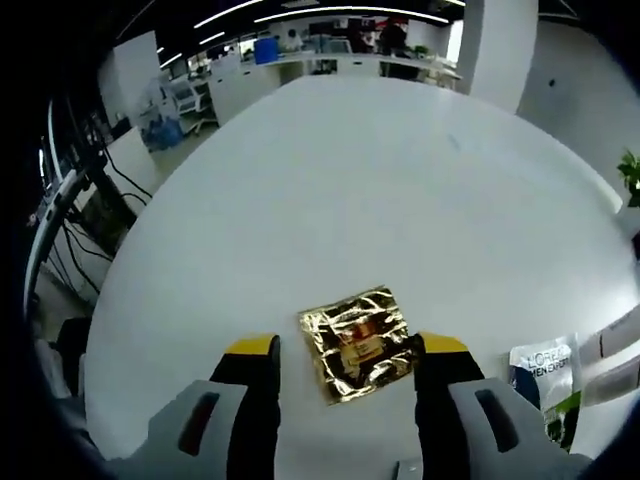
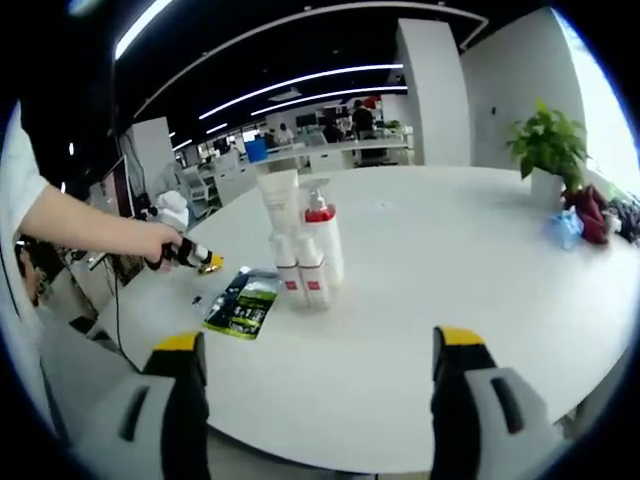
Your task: Arrange the skincare products in the storage area until every visible bottle or jar stands upright without overlapping.
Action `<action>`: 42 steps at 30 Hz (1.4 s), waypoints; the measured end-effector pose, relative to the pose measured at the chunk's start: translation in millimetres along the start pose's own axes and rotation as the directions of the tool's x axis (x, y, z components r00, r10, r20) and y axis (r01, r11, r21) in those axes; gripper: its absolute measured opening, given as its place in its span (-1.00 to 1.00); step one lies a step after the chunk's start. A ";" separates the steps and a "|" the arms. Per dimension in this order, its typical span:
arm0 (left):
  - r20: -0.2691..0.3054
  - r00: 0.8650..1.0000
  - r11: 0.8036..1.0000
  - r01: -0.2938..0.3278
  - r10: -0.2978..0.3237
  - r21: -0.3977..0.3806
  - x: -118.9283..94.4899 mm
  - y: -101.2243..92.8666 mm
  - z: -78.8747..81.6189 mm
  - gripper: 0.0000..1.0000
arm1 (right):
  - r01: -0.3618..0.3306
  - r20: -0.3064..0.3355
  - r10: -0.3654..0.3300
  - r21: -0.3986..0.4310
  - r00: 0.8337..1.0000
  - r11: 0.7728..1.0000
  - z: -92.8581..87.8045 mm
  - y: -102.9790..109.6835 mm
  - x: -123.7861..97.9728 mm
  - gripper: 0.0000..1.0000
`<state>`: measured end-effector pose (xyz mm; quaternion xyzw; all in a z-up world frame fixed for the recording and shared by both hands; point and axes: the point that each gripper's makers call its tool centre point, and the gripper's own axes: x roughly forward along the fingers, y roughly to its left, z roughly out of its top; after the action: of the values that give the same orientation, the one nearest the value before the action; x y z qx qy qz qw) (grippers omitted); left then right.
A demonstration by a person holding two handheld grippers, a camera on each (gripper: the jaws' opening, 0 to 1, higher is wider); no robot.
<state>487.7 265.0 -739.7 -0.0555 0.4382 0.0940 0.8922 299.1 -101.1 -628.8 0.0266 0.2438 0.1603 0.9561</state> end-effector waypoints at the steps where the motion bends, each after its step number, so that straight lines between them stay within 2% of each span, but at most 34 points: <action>1: 0.003 1.000 1.000 0.002 -0.002 -0.001 1.0 1.5 0.8 -0.26 | 0.000 0.000 0.000 0.000 1.000 1.000 0.0 0.1 0.0 0.88; 13: 0.010 0.999 0.999 0.042 -0.042 -0.001 -1.6 -1.9 3.0 -0.31 | -0.003 0.004 0.004 -0.008 1.000 1.000 0.7 0.6 0.3 0.87; 28: 0.017 0.994 0.992 0.109 -0.111 0.064 -19.5 -35.2 -6.9 -0.30 | -0.008 0.021 0.008 -0.015 1.000 1.000 3.2 1.7 -1.0 0.87; 31: 0.010 0.989 0.986 0.149 -0.150 0.076 -19.8 -44.6 -8.9 -0.30 | -0.007 0.024 0.008 -0.015 1.000 1.000 3.7 1.8 -1.2 0.87; 42: -0.010 0.987 0.982 0.159 -0.159 0.098 -22.2 -60.5 -20.5 -0.29 | -0.004 0.029 0.004 -0.019 1.000 1.000 4.7 1.4 -1.7 0.88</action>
<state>471.7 199.6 -733.6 -0.0464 0.4375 0.0008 0.8980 299.5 -100.2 -623.7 0.0206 0.2281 0.1641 0.9595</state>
